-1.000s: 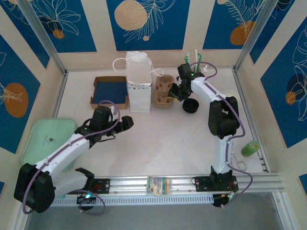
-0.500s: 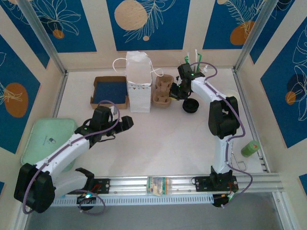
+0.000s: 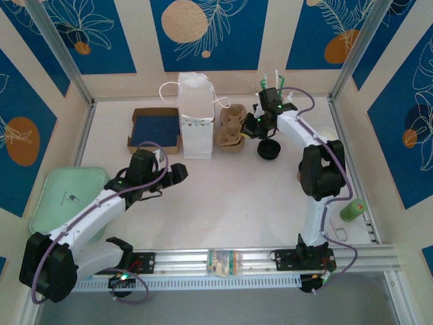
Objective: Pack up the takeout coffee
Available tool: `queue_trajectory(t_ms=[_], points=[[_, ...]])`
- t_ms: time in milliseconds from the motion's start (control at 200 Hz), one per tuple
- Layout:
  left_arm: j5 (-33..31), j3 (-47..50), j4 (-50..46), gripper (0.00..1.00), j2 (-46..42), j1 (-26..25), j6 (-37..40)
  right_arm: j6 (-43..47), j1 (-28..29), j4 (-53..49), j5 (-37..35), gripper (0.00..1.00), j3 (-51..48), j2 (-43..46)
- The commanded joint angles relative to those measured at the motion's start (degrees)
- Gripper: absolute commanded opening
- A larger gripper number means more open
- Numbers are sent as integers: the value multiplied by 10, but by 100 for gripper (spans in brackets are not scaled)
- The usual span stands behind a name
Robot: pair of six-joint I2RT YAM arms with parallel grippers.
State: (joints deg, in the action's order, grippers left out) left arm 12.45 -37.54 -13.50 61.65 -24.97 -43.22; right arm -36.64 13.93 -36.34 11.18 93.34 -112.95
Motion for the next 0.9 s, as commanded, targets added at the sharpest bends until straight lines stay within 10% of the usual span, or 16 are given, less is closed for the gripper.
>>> queue_trajectory(t_ms=[0, 895], points=[[12, 5, 8, 88, -10, 8, -7, -17, -9, 27, 39, 0, -22, 32], [13, -5, 13, 87, -8, 9, -10, -88, -66, 218, 227, 0, -187, 150]])
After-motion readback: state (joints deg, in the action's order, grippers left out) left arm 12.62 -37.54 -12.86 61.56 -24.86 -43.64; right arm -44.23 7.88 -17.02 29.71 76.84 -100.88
